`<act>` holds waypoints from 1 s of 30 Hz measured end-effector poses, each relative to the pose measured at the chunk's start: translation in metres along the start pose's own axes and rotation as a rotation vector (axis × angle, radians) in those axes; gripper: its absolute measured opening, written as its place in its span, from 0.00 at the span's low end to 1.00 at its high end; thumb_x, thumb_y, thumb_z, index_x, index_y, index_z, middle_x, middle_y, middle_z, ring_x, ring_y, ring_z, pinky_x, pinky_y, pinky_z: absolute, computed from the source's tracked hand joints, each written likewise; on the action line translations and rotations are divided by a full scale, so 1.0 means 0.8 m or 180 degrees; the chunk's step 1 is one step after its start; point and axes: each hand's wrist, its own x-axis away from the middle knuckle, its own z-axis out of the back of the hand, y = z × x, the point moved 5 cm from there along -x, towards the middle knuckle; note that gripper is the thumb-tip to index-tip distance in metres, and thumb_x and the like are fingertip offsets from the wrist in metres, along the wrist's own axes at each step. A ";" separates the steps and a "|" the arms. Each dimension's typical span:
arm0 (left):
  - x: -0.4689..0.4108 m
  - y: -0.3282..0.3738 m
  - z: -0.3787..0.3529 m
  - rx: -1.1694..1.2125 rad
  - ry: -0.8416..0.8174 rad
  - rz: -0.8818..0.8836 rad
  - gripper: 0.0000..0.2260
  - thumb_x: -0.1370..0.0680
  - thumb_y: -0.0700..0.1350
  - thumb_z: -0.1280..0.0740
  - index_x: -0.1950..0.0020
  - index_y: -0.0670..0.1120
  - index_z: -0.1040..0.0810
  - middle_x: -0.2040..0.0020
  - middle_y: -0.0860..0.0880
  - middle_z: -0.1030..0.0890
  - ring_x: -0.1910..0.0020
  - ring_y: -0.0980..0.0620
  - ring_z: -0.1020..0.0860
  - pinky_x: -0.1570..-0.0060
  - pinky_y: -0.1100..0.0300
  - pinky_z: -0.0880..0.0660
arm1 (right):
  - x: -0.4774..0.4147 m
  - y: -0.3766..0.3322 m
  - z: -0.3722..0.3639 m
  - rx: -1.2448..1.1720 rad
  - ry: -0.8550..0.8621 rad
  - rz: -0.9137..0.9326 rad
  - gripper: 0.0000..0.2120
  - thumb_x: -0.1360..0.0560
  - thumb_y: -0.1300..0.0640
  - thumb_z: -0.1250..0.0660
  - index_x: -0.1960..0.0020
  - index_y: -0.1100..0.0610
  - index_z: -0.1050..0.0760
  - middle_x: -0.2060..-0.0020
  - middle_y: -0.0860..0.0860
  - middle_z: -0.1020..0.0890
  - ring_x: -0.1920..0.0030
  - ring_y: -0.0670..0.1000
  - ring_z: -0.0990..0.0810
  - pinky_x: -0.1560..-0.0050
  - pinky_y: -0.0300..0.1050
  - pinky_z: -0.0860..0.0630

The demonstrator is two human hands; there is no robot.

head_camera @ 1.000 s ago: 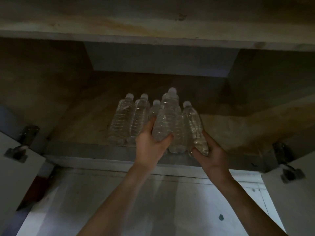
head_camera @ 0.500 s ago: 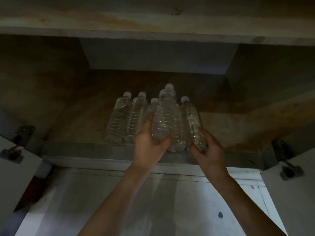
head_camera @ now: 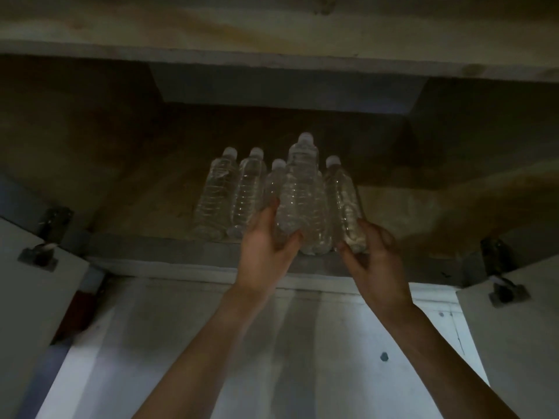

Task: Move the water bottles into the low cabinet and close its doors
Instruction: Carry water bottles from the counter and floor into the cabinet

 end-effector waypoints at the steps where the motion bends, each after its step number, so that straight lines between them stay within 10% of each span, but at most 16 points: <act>1: 0.009 0.010 0.009 -0.0122 -0.0015 0.0053 0.22 0.24 0.47 0.28 0.30 0.48 0.27 0.38 0.52 0.22 0.41 0.58 0.23 0.41 0.63 0.24 | 0.009 -0.010 0.012 0.0097 0.0010 0.0021 0.25 0.23 0.48 0.32 0.29 0.55 0.30 0.36 0.56 0.25 0.41 0.55 0.23 0.46 0.42 0.24; 5: 0.045 0.074 0.065 -0.0512 -0.0219 0.0236 0.16 0.20 0.48 0.33 0.33 0.48 0.25 0.38 0.52 0.23 0.42 0.58 0.25 0.47 0.81 0.36 | 0.047 -0.064 0.068 0.0452 -0.0062 -0.0068 0.22 0.23 0.47 0.33 0.33 0.57 0.27 0.39 0.57 0.22 0.46 0.58 0.20 0.48 0.41 0.26; 13: 0.105 0.308 0.214 -0.1315 -0.0933 0.0362 0.23 0.20 0.56 0.46 0.36 0.45 0.22 0.40 0.47 0.21 0.40 0.45 0.23 0.46 0.53 0.23 | 0.103 -0.251 0.276 0.0585 -0.0369 -0.0302 0.20 0.20 0.46 0.40 0.35 0.59 0.24 0.41 0.56 0.19 0.41 0.58 0.22 0.42 0.48 0.24; 23: 0.111 0.759 0.434 -0.1779 -0.1243 -0.0096 0.23 0.19 0.58 0.46 0.34 0.46 0.24 0.38 0.50 0.20 0.38 0.49 0.24 0.41 0.56 0.27 | 0.142 -0.562 0.673 0.0801 -0.0461 -0.0082 0.26 0.21 0.42 0.45 0.38 0.59 0.22 0.46 0.54 0.17 0.43 0.57 0.21 0.46 0.51 0.21; 30: 0.100 0.916 0.526 -0.1847 -0.0927 -0.0806 0.26 0.19 0.59 0.50 0.28 0.46 0.28 0.32 0.49 0.23 0.31 0.48 0.28 0.33 0.51 0.30 | 0.176 -0.668 0.831 0.0934 0.0166 0.0283 0.25 0.21 0.43 0.45 0.36 0.59 0.24 0.43 0.53 0.18 0.41 0.55 0.23 0.42 0.52 0.23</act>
